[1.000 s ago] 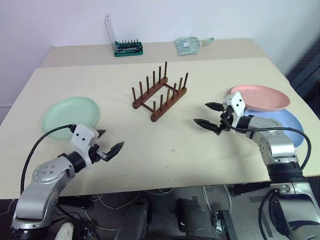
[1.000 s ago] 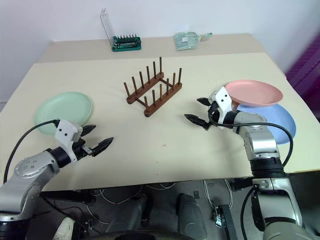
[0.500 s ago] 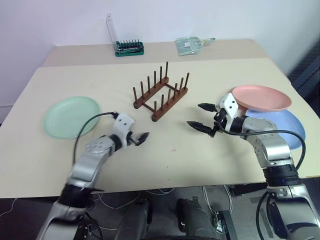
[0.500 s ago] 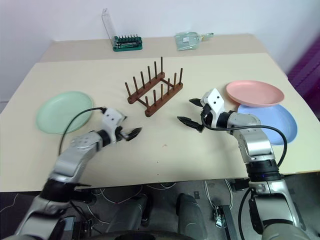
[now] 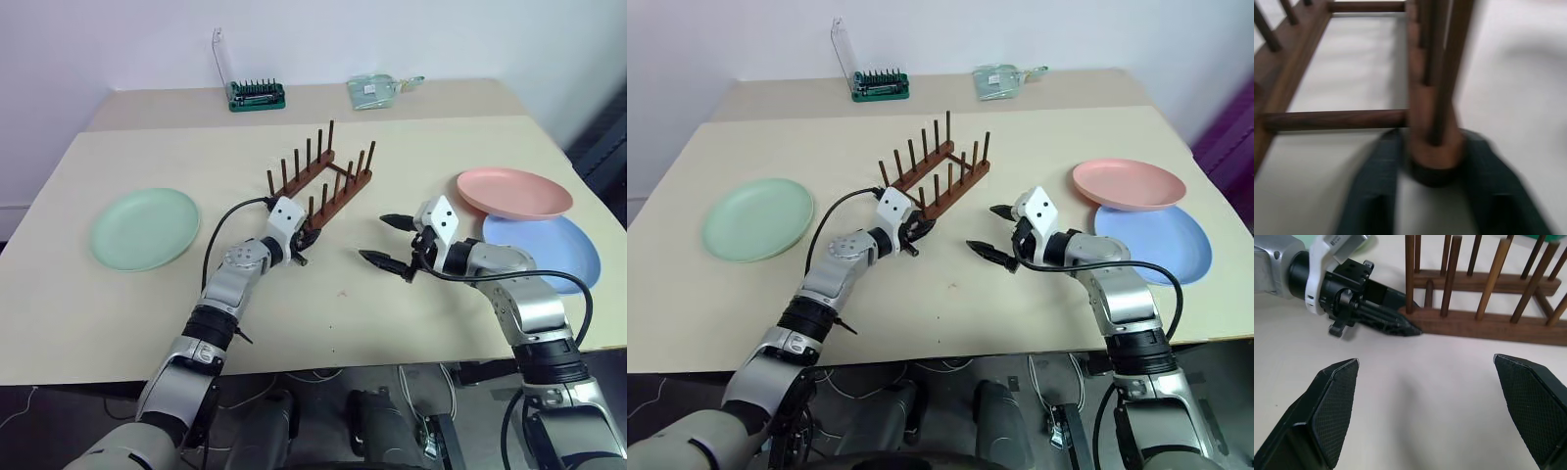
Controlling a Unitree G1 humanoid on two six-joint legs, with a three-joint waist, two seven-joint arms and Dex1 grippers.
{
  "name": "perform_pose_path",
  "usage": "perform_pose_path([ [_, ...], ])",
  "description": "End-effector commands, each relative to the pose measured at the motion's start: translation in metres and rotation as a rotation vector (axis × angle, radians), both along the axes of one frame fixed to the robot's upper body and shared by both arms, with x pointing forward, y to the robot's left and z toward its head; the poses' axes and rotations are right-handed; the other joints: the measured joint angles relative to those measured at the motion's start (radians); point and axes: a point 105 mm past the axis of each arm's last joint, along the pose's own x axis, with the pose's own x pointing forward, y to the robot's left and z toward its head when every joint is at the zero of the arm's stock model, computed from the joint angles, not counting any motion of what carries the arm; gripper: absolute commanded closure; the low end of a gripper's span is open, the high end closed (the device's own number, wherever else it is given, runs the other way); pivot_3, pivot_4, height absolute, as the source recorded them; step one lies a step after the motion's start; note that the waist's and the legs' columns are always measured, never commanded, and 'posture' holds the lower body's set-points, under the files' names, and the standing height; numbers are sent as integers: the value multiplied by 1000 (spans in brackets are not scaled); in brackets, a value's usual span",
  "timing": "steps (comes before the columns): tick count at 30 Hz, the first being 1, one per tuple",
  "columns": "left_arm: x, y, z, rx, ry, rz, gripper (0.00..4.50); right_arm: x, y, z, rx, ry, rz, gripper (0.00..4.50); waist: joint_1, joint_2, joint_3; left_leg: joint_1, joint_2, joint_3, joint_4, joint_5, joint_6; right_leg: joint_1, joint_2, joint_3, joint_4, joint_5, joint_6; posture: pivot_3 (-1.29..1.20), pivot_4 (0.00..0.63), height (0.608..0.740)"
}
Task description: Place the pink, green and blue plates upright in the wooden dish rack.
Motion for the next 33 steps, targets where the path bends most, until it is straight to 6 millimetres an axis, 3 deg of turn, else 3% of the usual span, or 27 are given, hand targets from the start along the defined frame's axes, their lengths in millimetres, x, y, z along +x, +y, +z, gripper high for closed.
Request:
perform_pose_path([
  [1,-5,0,-13,49,24,-44,3728,-5,-1,12,-14,-59,5,0,0,0,0,0,0,0,0,0,0,0,0,0,0,0,0,0,150,740],
  [5,-21,-10,4,46,-90,-234,3728,-7,-16,0,-154,-56,-5,0,0,0,0,0,-1,0,0,0,0,0,0,0,0,0,0,0,150,740],
  [10,-36,-14,14,97,-86,-531,3728,-19,-35,-4,-225,-13,-2,0,1,0,0,-1,-1,1,0,0,1,-1,0,0,-1,0,0,0,150,740],
  [19,-23,-8,7,131,-28,-603,3728,-31,-43,-10,-251,-12,-48,0,-1,-1,1,-2,-1,1,0,-1,2,-1,-1,0,-1,-1,1,0,150,740],
  [25,-17,7,0,139,13,-513,832,-26,-49,-12,-271,3,-89,0,-2,-1,1,-2,-1,0,1,-1,2,-1,-1,0,-1,-1,1,0,150,740],
  [27,-19,15,-2,142,28,-484,832,-22,-54,-14,-291,11,-121,0,-6,0,1,-2,-1,0,1,-1,2,-1,-1,0,0,-1,1,0,150,740],
  [28,-25,23,-4,129,47,-467,793,-19,-60,-17,-322,11,-144,496,-8,0,1,-2,-1,0,1,-1,2,-1,-1,0,0,-1,1,0,150,740],
  [29,-32,30,-5,114,67,-455,1066,-16,-65,-19,-347,10,-161,881,-11,0,0,-1,0,0,1,-1,2,-1,-1,0,0,-1,1,0,150,740],
  [33,-67,30,-6,87,105,-495,2673,-12,-69,-22,-364,17,-176,2849,-24,1,0,-1,0,1,-1,-1,2,-2,-1,1,1,-1,1,0,150,740],
])
